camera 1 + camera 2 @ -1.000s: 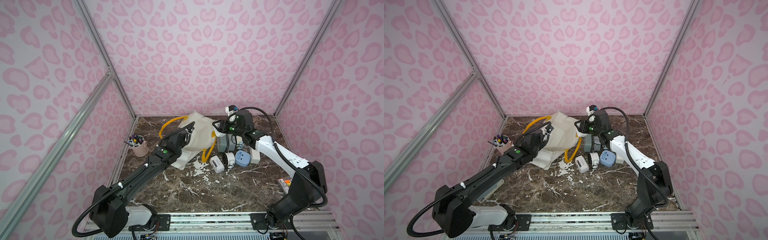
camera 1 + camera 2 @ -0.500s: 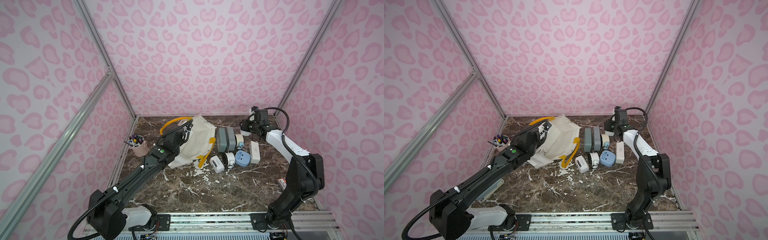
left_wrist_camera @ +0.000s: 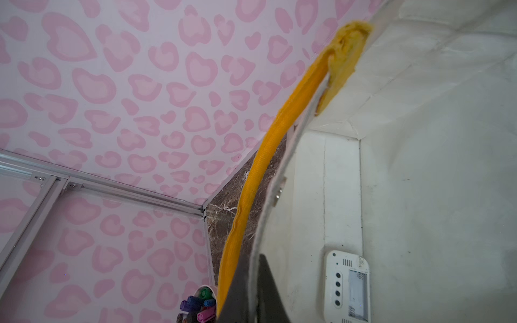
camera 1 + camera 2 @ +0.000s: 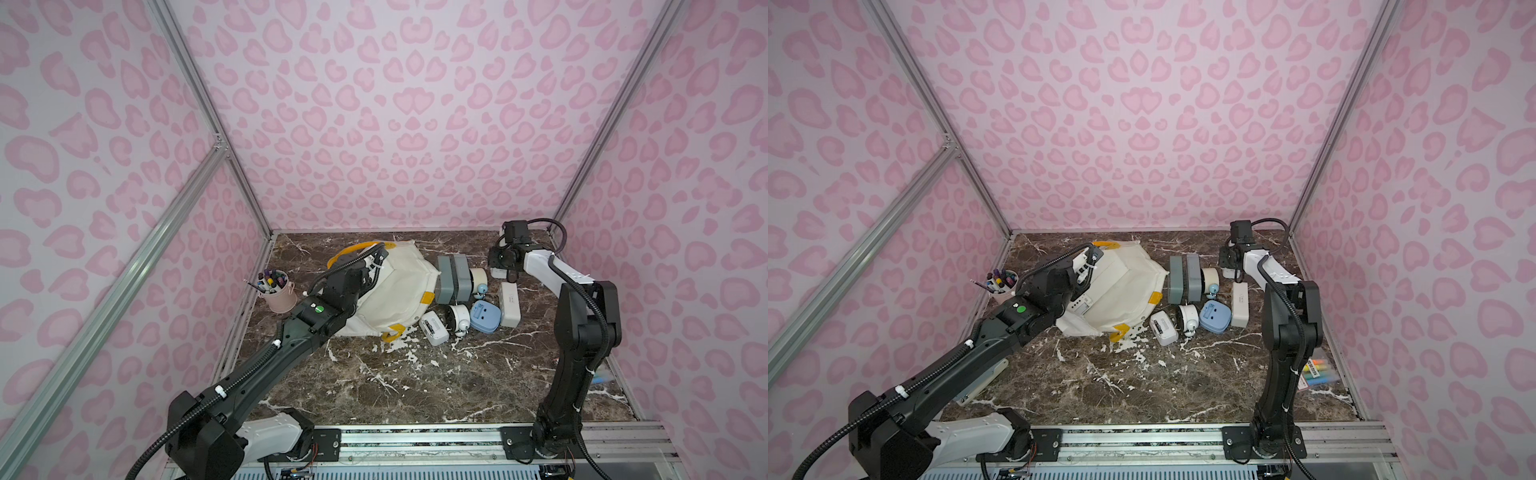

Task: Take the alarm clock out of the canvas bag
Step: Place the alarm at the center of the board.

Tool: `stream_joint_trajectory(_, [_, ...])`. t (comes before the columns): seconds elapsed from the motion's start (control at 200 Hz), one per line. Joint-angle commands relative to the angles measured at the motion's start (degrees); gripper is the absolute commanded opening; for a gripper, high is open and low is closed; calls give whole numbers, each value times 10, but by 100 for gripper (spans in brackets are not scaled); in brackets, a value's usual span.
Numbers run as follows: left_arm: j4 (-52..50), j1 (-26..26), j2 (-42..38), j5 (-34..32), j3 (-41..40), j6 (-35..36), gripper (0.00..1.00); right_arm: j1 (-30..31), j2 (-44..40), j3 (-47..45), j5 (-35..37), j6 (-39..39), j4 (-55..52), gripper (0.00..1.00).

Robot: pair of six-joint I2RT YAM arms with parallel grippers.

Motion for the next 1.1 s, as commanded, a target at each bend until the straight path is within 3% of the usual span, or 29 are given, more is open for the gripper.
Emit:
stream_joint_trajectory(0.0, [19,-12,-6,-2,-9,-12,3,-3,23,11,12,-10,-16,32])
stream_joint_trajectory(0.42, [6,-44,-25,0,-33,-57,3,-6,78,38,-3,-17,-47,41])
stream_joint_trajectory(1.095, [4,-53,-19,-4,-34,-68,3,-10,91,34,-9,-17,-62,71])
